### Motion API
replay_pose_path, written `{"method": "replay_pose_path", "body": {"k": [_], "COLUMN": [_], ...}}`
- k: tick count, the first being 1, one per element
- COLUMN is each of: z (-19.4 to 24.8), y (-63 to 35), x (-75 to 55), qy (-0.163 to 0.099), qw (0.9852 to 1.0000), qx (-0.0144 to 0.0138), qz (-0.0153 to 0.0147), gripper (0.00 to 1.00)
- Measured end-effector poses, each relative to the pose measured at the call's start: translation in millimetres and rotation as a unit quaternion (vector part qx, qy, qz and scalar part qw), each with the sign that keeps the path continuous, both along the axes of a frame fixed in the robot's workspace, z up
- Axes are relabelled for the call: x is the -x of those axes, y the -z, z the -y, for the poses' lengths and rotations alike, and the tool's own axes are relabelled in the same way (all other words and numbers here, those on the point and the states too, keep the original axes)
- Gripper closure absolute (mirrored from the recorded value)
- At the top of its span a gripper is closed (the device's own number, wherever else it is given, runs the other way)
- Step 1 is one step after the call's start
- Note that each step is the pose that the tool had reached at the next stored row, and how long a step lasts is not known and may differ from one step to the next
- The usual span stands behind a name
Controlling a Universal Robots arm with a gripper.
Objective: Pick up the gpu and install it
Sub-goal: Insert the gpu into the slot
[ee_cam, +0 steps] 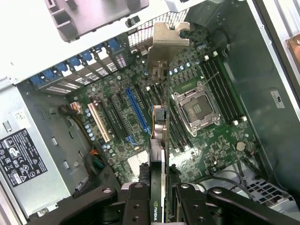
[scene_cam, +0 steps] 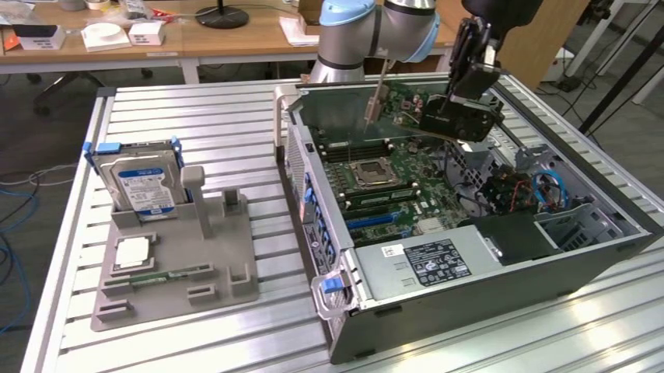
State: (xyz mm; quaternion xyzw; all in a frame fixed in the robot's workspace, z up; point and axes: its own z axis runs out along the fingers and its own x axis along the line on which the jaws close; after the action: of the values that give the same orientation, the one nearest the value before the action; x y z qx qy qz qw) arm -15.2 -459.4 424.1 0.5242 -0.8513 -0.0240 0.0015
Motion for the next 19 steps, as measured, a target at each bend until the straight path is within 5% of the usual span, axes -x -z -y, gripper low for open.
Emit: {"method": "replay_pose_path", "body": {"k": [19], "z": [0.0], "y": [0.0], "x": [0.0], "qy": [-0.041], "qw": [0.9991], "qx": [0.0000], "qz": [0.0000], "gripper": [0.74]}}
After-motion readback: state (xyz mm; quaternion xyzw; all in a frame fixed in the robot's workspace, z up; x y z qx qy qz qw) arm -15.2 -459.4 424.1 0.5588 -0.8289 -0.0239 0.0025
